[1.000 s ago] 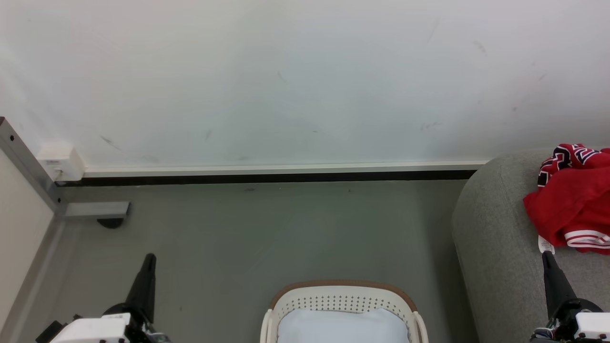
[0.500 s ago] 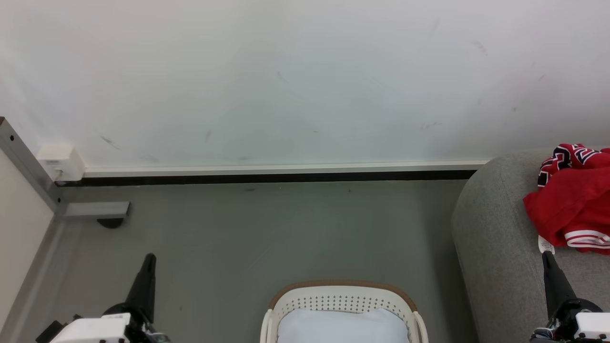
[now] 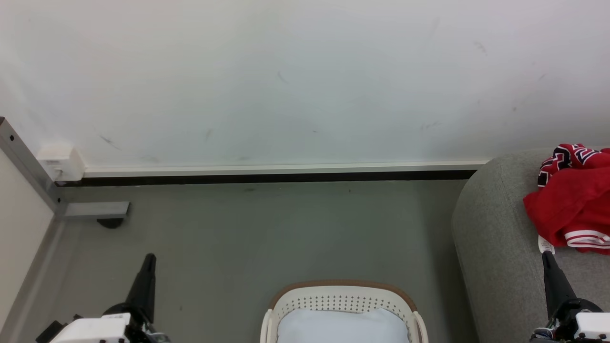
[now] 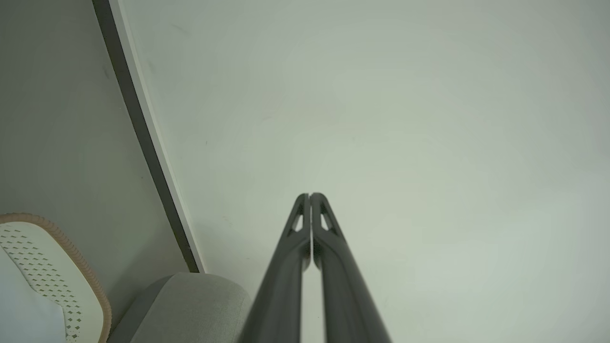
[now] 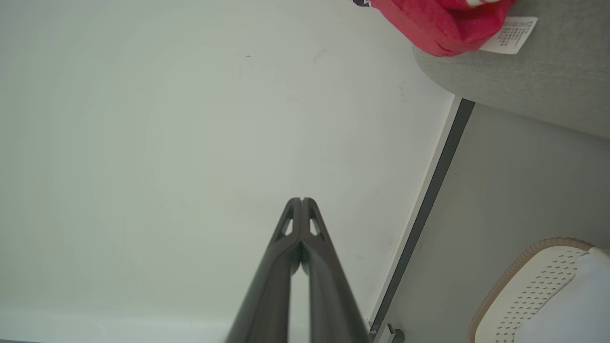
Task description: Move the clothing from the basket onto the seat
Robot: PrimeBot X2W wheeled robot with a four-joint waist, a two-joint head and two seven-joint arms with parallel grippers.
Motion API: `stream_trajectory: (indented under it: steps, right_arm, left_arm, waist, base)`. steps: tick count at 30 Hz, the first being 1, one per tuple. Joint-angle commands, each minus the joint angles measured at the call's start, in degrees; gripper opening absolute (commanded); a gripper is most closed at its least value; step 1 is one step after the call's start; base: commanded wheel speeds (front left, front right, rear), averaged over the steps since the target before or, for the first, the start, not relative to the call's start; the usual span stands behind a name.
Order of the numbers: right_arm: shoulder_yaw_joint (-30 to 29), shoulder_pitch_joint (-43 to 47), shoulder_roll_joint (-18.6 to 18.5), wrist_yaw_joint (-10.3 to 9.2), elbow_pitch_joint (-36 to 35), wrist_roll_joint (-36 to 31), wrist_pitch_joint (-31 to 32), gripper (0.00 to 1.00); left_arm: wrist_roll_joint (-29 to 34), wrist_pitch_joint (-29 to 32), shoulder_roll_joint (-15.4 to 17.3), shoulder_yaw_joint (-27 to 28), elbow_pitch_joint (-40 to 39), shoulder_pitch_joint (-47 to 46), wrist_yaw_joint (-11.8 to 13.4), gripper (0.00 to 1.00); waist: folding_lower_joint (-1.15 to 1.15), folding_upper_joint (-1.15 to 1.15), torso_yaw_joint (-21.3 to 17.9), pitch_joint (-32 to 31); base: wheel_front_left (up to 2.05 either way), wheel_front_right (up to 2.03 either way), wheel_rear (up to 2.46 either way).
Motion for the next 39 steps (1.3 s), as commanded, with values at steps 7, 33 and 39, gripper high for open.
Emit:
stream_trajectory:
  steps: [7, 33, 39]
  right_arm:
    - [-0.25, -0.52, 0.03, -0.12, 0.10, -0.37, 0.22, 0.00]
    - [-0.32, -0.53, 0.08, -0.12, 0.09, -0.39, 0.16, 0.00]
    - [-0.33, -0.53, 0.08, -0.12, 0.10, -0.41, 0.17, 0.00]
  left_arm:
    - [-0.80, 0.28, 0.39, 0.11, 0.07, -0.44, -0.37, 0.00]
    - [-0.80, 0.27, 0.39, 0.11, 0.07, -0.44, -0.37, 0.00]
    - [-0.80, 0.27, 0.39, 0.11, 0.06, -0.44, -0.37, 0.00]
  waist:
    - [0.00, 0.00, 0.00, 0.00]
    - [0.00, 0.00, 0.00, 0.00]
    - [0.00, 0.00, 0.00, 0.00]
  base:
    - [0.00, 0.00, 0.00]
    - [0.00, 0.00, 0.00]
    - [0.00, 0.00, 0.00]
